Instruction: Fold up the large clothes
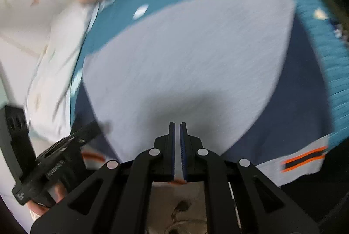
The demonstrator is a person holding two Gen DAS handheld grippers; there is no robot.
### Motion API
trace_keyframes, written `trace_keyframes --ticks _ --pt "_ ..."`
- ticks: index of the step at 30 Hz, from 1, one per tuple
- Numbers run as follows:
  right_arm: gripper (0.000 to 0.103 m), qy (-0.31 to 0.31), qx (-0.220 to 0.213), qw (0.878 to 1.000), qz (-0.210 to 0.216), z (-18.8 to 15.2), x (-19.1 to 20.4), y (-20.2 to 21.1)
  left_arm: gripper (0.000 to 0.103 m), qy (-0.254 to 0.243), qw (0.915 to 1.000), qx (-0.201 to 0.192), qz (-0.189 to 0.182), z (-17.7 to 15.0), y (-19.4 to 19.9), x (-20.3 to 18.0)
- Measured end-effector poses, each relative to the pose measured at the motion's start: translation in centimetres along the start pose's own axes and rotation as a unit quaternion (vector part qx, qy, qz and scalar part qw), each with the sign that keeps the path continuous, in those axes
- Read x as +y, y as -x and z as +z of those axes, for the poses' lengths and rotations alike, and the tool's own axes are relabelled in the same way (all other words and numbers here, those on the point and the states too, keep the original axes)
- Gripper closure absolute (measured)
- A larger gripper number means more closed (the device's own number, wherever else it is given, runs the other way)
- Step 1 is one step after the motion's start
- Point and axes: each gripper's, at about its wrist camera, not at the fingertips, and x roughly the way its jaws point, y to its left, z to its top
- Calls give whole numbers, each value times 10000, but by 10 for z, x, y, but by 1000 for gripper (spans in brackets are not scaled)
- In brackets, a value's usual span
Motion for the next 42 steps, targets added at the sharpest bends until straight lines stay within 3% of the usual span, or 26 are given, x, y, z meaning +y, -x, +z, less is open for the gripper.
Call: trace_keyframes --ticks 1,2,3,5,6,7,8,11,13,16,22,23,25,26,27,29,32,36,38,42 --pt "97 102 99 9997 -196 -5 1 -8 100 13 9998 153 123 -4 -9 1" --pt "103 131 175 9988 -440 -9 -5 -13 100 5 9991 272 334 -9 -17 6" --pt "103 32 186 9989 -440 -11 -15 -14 101 39 9993 291 214 -14 -18 15" --pt "103 -654 191 9974 226 -16 -47 -6 101 306 9992 239 5 -19 -10 34" --pt "103 -909 121 9956 206 -18 -58 1 101 434 9988 226 39 -19 -5 42" --pt "103 -1062 -55 9942 -137 -19 -70 11 101 645 9975 158 261 -21 4 54" --pt "103 -1108 -216 9908 -752 -21 -81 20 101 765 9959 84 485 -21 10 62" --pt "103 -1671 -297 9849 -351 -24 -115 28 101 1076 9927 26 553 -24 17 84" --pt "103 -1680 -348 9843 -412 -26 -117 25 101 1209 9918 6 408 -25 13 92" --pt "103 -1494 -336 9859 -675 -24 -103 17 101 1144 9919 -9 548 -27 13 85" --pt "96 -1484 -434 9867 -505 -15 -107 41 100 941 9939 -156 546 -17 38 74" --pt "89 -1528 -498 9857 -505 -12 -110 49 100 897 9944 -188 528 -17 43 75" --pt "60 -1687 -636 9831 -302 -8 -127 64 98 769 9950 -277 568 -12 53 69" --pt "35 -1819 -782 9800 -199 3 -132 66 97 712 9952 -309 592 -10 57 66" --pt "30 -1933 -961 9762 -202 5 -139 71 93 683 9955 -323 579 -7 59 64" --pt "30 -2188 -1140 9691 8 12 -158 76 83 669 9956 -366 553 -4 62 61" --pt "30 -2643 -1021 9572 600 22 -186 64 62 745 9954 -334 503 0 61 57" --pt "30 -2771 -799 9538 845 34 -202 46 61 635 9961 -211 576 5 52 47" --pt "32 -2728 -708 9514 1244 39 -204 37 58 580 9964 -153 600 6 47 44" --pt "47 -2625 -557 9590 906 41 -210 25 58 493 9967 6 643 9 35 35"
